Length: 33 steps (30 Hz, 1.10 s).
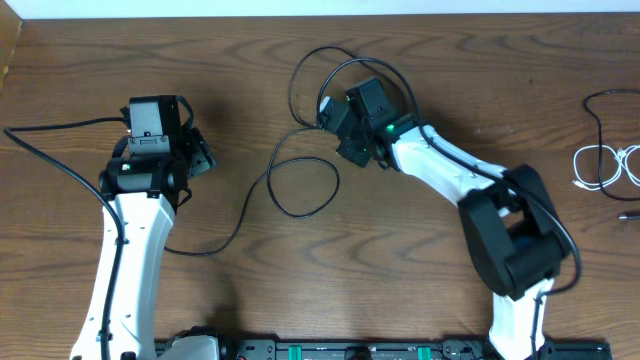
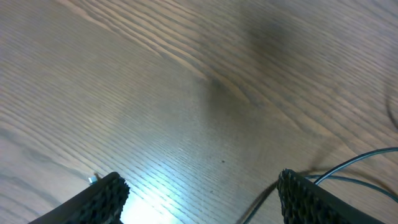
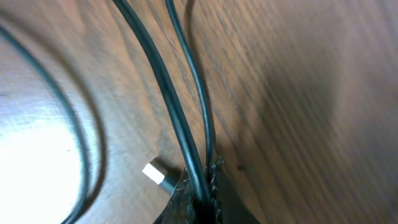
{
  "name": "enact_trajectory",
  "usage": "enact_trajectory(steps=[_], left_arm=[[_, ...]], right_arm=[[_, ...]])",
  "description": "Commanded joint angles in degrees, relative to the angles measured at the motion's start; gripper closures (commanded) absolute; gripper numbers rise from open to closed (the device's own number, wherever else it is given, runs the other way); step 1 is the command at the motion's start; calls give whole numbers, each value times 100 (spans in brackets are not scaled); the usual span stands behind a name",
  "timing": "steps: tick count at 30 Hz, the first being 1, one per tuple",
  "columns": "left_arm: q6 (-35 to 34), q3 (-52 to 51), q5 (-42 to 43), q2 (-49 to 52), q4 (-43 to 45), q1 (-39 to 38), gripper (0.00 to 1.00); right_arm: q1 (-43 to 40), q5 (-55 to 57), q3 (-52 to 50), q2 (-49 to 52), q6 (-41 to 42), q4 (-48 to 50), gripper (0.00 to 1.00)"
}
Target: Untangle cables
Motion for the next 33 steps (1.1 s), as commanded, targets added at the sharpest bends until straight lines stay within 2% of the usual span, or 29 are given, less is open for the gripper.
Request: enact_trajectory(steps=[1,4,8,13,19,22,26,33], left_arm=[[52,50,245,33,-20,24,22],[35,50,498,33,-17,24,22],[37,50,1281,33,4,22,23],[50,50,2208,33,94,13,30],[529,50,3222,33,260,11,34],[837,50,3705,33,269,11,35],[1029,50,3982,33,271,11,37],[1027,50,4004,33,330,11,41]], right_arm=[[55,-374,-15,-702,544,-46,99],[31,-765,-15,-1058,1189,-76,99],[20,-1674,-15,-1480,1766,-81,99],[15,-2273,-15,-1834,2411,-83,99],[-20,-2396,-15,-1991,3082,-46,99],[-140,-2708,-15,-2000,3720,76,99],[-402,-3451,-15,-2002,4553,358,99],[-717,-4450,-15,-2002,5329,660,99]])
